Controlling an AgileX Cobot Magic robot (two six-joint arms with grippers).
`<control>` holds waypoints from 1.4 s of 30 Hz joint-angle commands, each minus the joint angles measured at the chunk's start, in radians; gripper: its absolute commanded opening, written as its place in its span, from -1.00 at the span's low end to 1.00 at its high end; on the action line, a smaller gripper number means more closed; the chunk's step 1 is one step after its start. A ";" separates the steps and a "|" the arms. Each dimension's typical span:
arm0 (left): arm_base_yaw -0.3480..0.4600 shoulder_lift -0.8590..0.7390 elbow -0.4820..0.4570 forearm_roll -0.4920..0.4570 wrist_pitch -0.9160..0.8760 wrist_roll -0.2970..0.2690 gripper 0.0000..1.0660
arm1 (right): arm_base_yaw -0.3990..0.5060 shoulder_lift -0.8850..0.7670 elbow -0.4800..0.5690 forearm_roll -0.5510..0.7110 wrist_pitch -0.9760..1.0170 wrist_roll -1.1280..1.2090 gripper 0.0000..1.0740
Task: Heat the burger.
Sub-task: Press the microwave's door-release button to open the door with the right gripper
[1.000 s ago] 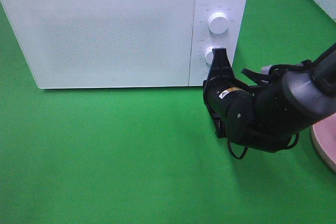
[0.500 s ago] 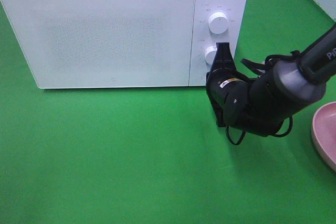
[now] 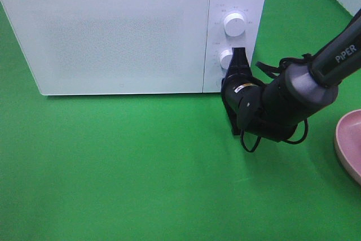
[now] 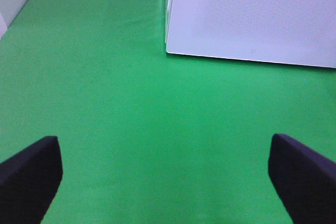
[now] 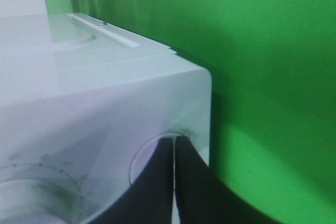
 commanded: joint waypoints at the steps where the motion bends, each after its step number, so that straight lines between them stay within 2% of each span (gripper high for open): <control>1: 0.002 -0.016 -0.001 -0.005 -0.008 0.001 0.87 | -0.005 0.006 -0.020 -0.014 -0.002 -0.001 -1.00; 18: 0.002 -0.016 -0.001 -0.002 -0.008 0.001 0.87 | -0.005 0.007 -0.055 -0.031 -0.148 -0.005 -1.00; 22: 0.002 -0.016 -0.001 -0.002 -0.008 0.001 0.87 | -0.005 0.007 -0.058 -0.030 -0.273 -0.005 -1.00; 26: 0.002 -0.016 -0.001 -0.002 -0.008 0.001 0.87 | -0.005 0.009 -0.066 -0.030 -0.295 -0.005 -1.00; 35: 0.002 -0.016 -0.001 -0.002 -0.007 0.001 0.87 | -0.019 0.077 -0.159 -0.027 -0.346 -0.005 -1.00; 42: 0.002 -0.016 -0.001 -0.002 -0.007 0.001 0.87 | -0.038 0.078 -0.160 -0.030 -0.372 -0.015 -1.00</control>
